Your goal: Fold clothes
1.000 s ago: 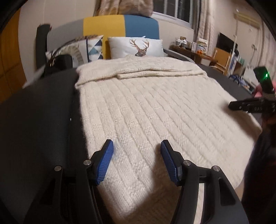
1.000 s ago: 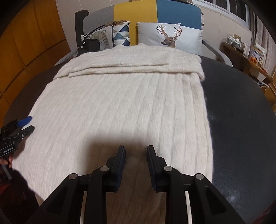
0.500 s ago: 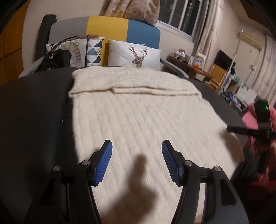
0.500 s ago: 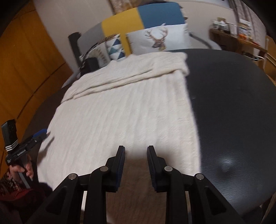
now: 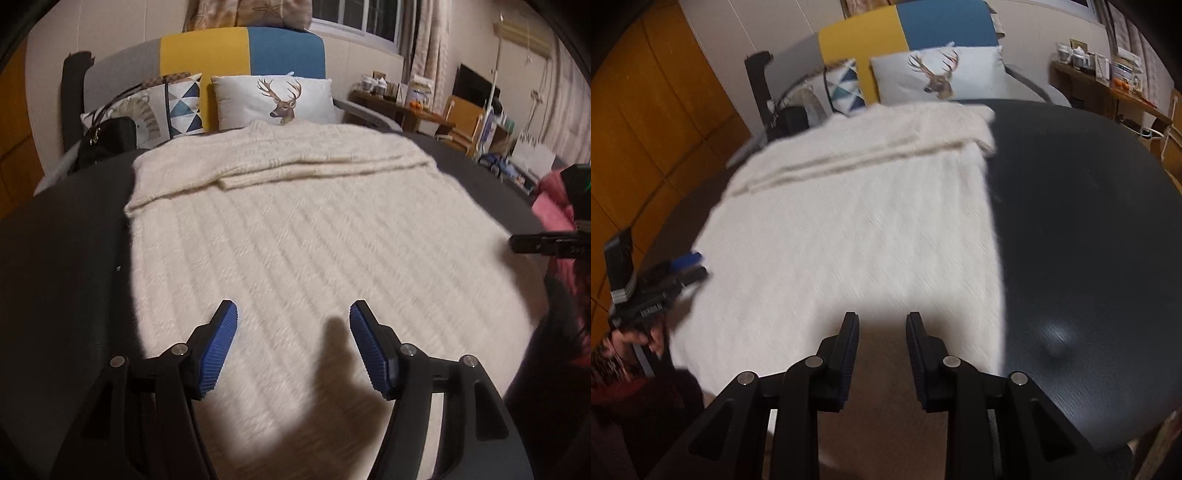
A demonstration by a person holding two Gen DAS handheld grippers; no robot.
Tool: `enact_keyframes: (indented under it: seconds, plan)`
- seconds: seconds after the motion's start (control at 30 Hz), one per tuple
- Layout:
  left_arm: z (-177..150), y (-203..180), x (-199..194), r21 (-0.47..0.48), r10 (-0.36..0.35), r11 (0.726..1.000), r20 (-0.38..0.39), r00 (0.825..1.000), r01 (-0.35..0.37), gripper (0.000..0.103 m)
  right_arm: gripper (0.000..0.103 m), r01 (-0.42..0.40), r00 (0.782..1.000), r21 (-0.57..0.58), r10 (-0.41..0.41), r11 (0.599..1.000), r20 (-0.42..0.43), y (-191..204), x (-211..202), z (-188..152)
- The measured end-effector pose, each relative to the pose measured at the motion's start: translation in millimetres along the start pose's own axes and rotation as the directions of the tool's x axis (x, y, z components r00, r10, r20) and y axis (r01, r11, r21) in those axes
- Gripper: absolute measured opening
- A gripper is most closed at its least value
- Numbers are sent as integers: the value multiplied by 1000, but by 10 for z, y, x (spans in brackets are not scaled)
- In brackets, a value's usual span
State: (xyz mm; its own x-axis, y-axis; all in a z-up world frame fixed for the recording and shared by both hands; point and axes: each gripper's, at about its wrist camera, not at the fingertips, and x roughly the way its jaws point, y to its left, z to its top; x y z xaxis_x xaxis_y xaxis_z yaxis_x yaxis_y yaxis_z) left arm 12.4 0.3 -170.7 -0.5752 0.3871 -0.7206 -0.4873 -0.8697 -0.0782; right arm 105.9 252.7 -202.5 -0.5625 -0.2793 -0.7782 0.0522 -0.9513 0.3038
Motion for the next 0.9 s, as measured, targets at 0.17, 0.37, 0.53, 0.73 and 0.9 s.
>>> enact_keyframes:
  seconds: [0.17, 0.37, 0.53, 0.73, 0.9]
  plan:
    - [8, -224, 205, 100, 69, 993, -49, 996, -64, 72, 26, -38, 996, -110, 28, 993, -85, 474, 232, -31]
    - [-89, -194, 188, 55, 92, 994, -8, 996, -91, 80, 32, -14, 997, -162, 1, 987, -82, 567, 231, -129]
    - [-24, -205, 193, 34, 132, 991, -48, 990, -131, 82, 31, -6, 999, -158, 1, 987, -34, 561, 186, -139]
    - [-36, -151, 127, -22, 139, 990, -100, 985, -142, 82, 33, 60, 998, -148, -62, 987, -13, 525, 228, -72]
    - [-93, -107, 88, -49, 142, 988, -110, 984, -148, 82, 35, 82, 996, -200, -84, 976, -5, 550, 306, -143]
